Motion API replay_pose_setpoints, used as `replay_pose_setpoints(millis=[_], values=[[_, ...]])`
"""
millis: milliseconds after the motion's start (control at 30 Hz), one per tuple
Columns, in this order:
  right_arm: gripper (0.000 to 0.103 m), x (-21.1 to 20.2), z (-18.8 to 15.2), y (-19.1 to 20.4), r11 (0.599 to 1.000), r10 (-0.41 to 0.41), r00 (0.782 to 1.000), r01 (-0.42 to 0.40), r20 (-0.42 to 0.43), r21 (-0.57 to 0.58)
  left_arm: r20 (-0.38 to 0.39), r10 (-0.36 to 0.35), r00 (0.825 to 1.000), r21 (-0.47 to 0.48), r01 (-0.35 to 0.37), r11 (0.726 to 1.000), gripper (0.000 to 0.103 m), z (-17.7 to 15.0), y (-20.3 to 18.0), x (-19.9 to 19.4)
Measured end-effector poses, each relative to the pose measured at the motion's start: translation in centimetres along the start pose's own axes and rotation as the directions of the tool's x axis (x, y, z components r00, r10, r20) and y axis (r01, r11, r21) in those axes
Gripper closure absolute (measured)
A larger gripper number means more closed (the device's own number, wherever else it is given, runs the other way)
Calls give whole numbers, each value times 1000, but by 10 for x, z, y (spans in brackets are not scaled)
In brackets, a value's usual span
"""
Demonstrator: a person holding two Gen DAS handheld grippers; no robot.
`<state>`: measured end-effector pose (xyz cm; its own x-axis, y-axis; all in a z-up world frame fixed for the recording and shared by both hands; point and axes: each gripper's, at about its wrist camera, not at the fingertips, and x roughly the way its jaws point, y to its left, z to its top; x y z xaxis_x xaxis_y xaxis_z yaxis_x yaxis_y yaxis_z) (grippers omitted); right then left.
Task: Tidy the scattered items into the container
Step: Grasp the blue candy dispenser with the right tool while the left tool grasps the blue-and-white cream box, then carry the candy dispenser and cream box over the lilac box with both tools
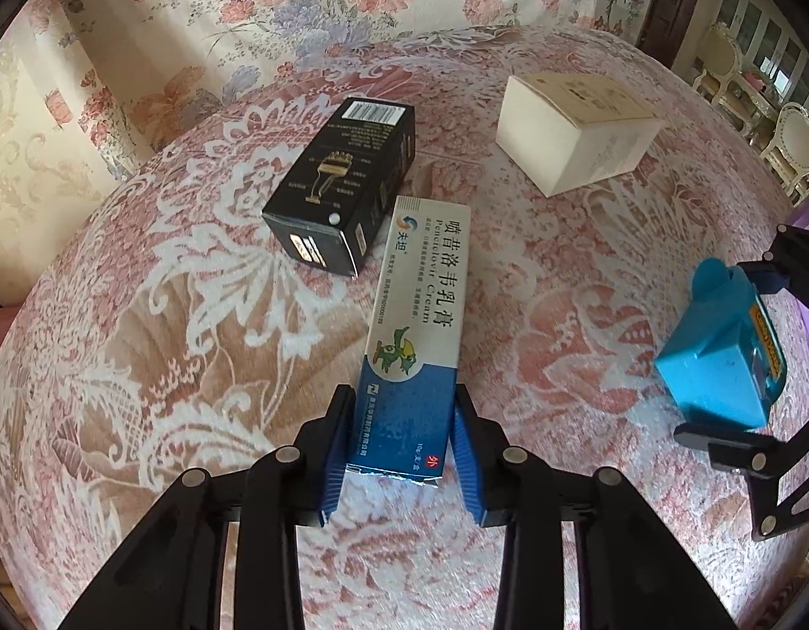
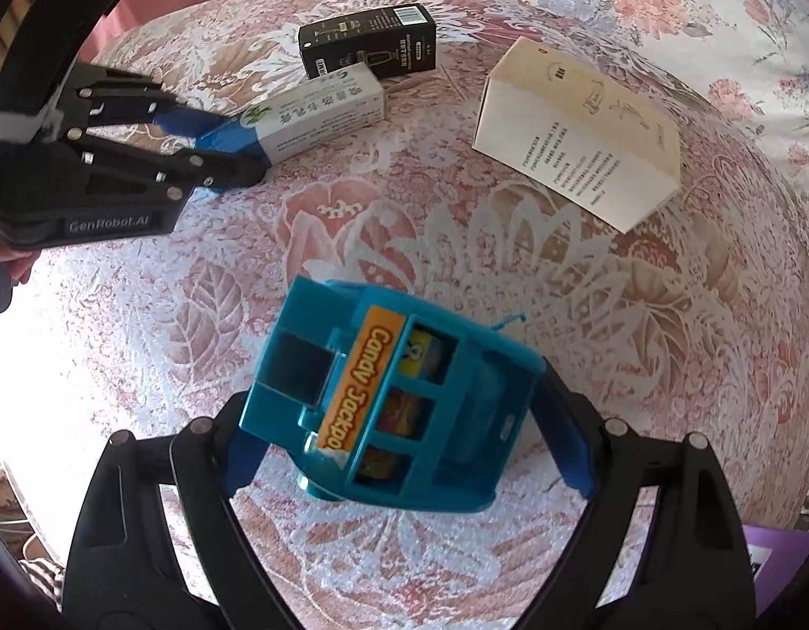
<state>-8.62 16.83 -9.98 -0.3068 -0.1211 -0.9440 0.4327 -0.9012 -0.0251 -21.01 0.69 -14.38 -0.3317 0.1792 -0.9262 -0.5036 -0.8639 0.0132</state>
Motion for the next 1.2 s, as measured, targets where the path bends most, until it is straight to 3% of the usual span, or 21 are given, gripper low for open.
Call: replay_pose_setpoints(millis=[367,633,833,1200], values=[[14,-42,-19,3,997,27,999,-30,38,76,31,-12,999,-66,14,998,69,-52,-12,-40],[14,-43,5,20,994,31,998,-37,53,100,62,-14,998,-59,18,998,69,-73,-31,-79],[14,-48,-13,21,993,46,998,-51,43,103,37,-11,999,-97,14,995,69,-82,-33,-77],[14,-81,-20,17,987,78,994,-89,81,137,116,-19,993,-119,32,992,69,-84,-41,-124]])
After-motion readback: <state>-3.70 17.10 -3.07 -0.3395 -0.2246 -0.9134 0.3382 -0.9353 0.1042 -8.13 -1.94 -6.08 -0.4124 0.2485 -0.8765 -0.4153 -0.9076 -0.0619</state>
